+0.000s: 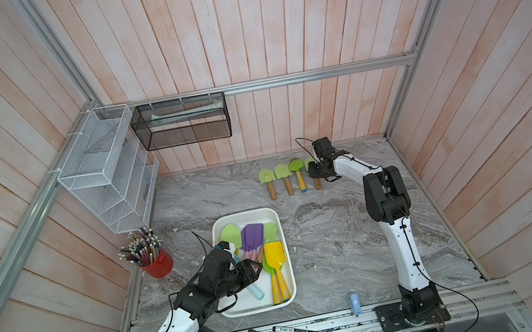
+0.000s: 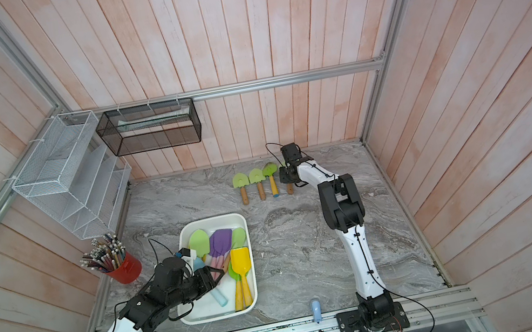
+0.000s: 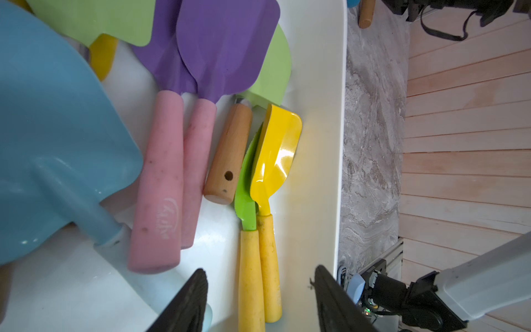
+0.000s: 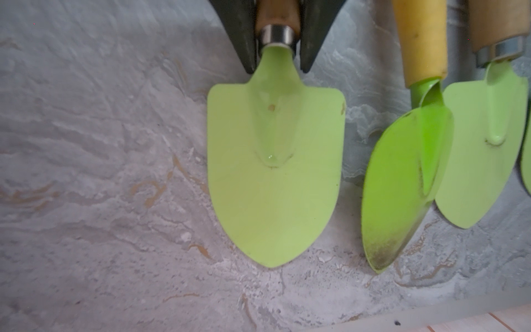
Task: Take the shovel out of the storage box
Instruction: Place the shovel at the center of the board.
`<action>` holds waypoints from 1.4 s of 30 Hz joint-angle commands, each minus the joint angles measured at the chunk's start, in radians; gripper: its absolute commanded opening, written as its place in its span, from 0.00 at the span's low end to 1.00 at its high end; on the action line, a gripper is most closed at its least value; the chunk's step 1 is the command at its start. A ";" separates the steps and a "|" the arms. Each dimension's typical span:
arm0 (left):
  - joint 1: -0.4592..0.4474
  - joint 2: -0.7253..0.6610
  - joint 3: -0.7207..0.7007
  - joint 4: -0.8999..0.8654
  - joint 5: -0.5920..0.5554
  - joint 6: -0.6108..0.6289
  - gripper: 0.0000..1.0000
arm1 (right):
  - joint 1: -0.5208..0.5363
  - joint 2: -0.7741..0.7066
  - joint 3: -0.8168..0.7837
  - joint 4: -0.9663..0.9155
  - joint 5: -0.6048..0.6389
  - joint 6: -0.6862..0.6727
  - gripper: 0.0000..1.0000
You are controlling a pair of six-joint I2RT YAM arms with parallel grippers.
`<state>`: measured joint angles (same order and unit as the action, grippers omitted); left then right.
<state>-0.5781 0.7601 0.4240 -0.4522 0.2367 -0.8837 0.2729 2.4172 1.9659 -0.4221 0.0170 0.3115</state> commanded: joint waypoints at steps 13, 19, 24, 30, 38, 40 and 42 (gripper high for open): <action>-0.168 0.050 0.077 -0.206 -0.268 -0.102 0.61 | -0.015 -0.257 -0.228 0.063 0.004 0.022 0.50; -0.235 0.107 0.092 -0.261 -0.319 -0.174 0.61 | -0.014 -0.436 -0.417 0.158 -0.049 0.061 0.51; -0.268 0.165 0.056 -0.236 -0.357 -0.216 0.61 | -0.003 -0.556 -0.535 0.217 -0.081 0.076 0.52; -0.287 0.241 0.049 -0.203 -0.373 -0.225 0.61 | 0.012 -0.635 -0.614 0.245 -0.092 0.075 0.52; -0.290 0.323 0.045 -0.181 -0.368 -0.203 0.59 | 0.033 -0.674 -0.672 0.282 -0.112 0.085 0.52; -0.289 0.328 0.051 -0.208 -0.380 -0.200 0.54 | 0.038 -0.676 -0.675 0.285 -0.114 0.085 0.52; -0.289 0.331 0.057 -0.231 -0.390 -0.198 0.48 | 0.041 -0.673 -0.676 0.287 -0.112 0.086 0.52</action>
<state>-0.8627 1.0832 0.4805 -0.6472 -0.1192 -1.0889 0.3058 1.7744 1.3037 -0.1600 -0.0834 0.3897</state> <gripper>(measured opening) 0.492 0.519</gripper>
